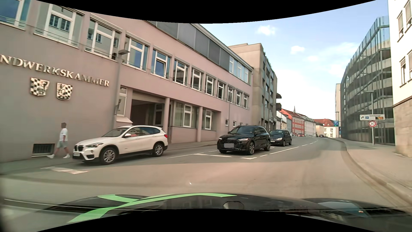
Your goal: Follow the waypoints while adhering to traffic rules and regulations
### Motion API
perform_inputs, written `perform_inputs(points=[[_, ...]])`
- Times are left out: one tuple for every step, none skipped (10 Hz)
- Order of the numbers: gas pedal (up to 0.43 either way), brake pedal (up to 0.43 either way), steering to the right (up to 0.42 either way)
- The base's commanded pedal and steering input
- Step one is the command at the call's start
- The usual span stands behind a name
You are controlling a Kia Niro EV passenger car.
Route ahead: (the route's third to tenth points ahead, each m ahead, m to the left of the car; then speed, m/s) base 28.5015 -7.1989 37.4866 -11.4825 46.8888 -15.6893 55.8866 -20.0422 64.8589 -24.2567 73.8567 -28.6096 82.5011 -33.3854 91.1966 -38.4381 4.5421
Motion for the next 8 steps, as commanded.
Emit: perform_inputs(points=[[0.26, 0.0, 0.406], [0.26, 0.0, 0.394], [0.26, 0.0, 0.376], [0.26, 0.0, 0.352], [0.26, 0.0, 0.334], [0.26, 0.0, 0.321], [0.26, 0.0, 0.297], [0.26, 0.0, 0.264]])
